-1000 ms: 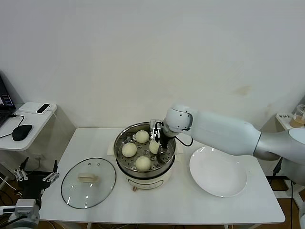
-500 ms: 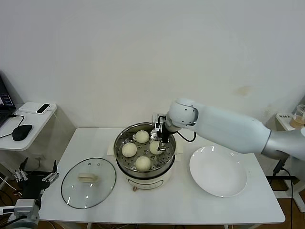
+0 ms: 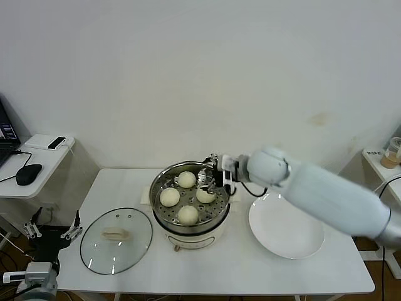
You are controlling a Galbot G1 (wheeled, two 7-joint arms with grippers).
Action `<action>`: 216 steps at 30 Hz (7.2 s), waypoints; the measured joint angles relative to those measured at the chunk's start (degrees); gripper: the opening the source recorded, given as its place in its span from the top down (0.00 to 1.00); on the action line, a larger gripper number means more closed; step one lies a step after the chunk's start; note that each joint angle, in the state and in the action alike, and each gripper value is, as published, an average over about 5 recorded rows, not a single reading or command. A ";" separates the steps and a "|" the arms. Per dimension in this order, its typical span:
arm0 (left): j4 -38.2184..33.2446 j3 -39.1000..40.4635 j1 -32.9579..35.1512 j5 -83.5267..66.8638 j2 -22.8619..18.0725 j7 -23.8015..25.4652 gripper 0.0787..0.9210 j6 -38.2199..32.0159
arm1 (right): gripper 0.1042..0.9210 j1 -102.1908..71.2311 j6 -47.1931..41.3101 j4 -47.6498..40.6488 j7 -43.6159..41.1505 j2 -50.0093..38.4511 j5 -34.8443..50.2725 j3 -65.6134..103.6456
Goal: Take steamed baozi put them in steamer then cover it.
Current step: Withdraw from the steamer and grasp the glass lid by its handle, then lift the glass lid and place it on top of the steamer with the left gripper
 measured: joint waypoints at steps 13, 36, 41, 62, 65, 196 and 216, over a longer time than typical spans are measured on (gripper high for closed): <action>1.76 1.64 -0.40 1.81 -0.58 -0.34 0.12 -1.53 | 0.12 -39.45 23.34 5.80 13.84 6.60 -13.76 38.40; 14.54 5.61 1.56 43.65 6.08 -1.53 0.12 -12.74 | 0.12 -83.10 29.61 14.22 17.01 27.34 -15.95 84.28; 17.84 6.92 1.47 54.98 6.90 -3.00 0.12 -15.57 | 0.12 -85.52 29.55 14.26 17.30 29.23 -16.53 87.10; 29.56 13.52 -7.31 71.05 8.88 -2.79 0.12 -19.33 | 0.12 -91.31 29.35 15.08 17.56 33.02 -18.23 90.98; 31.00 14.22 -8.74 71.86 8.89 -2.94 0.12 -19.46 | 0.12 -91.74 29.50 15.04 17.59 33.28 -18.43 91.20; 18.04 46.19 -38.89 75.16 -3.13 19.58 0.92 12.02 | 0.12 -91.51 31.72 12.15 17.86 36.48 -30.49 80.13; 22.30 47.53 -39.06 79.37 -7.58 19.91 0.92 11.07 | 0.12 -91.30 31.61 11.72 17.76 36.33 -31.04 79.34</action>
